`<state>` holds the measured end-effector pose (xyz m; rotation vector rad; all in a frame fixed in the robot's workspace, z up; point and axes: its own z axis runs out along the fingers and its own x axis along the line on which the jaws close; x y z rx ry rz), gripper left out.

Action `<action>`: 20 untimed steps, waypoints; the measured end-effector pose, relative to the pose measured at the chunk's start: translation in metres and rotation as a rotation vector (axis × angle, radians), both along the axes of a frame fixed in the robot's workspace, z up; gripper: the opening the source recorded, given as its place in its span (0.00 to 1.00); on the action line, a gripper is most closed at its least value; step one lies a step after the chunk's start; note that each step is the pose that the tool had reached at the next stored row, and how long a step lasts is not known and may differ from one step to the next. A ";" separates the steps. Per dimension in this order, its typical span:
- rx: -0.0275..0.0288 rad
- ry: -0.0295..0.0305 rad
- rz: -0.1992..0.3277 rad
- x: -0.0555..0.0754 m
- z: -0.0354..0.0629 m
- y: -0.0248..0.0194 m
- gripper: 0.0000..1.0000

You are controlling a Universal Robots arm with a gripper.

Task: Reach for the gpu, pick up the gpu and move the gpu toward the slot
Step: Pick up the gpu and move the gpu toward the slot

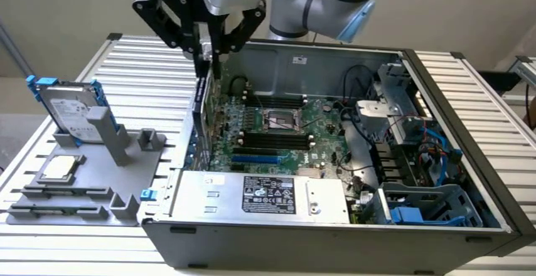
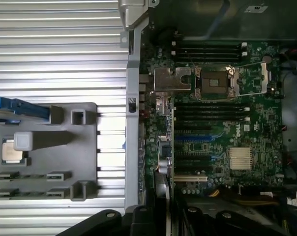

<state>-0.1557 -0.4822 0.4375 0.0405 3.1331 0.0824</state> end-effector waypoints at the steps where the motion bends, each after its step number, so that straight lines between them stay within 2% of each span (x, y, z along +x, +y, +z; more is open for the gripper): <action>1: 0.0000 0.0000 0.000 0.005 0.0000 0.0000 0.26; 14: -0.0001 0.0001 0.000 0.064 -0.0017 0.0005 0.26; 17: -0.0007 0.0002 0.000 0.078 -0.0040 0.0022 0.26; 20: -0.0016 0.0002 0.000 0.091 -0.0075 0.0059 0.26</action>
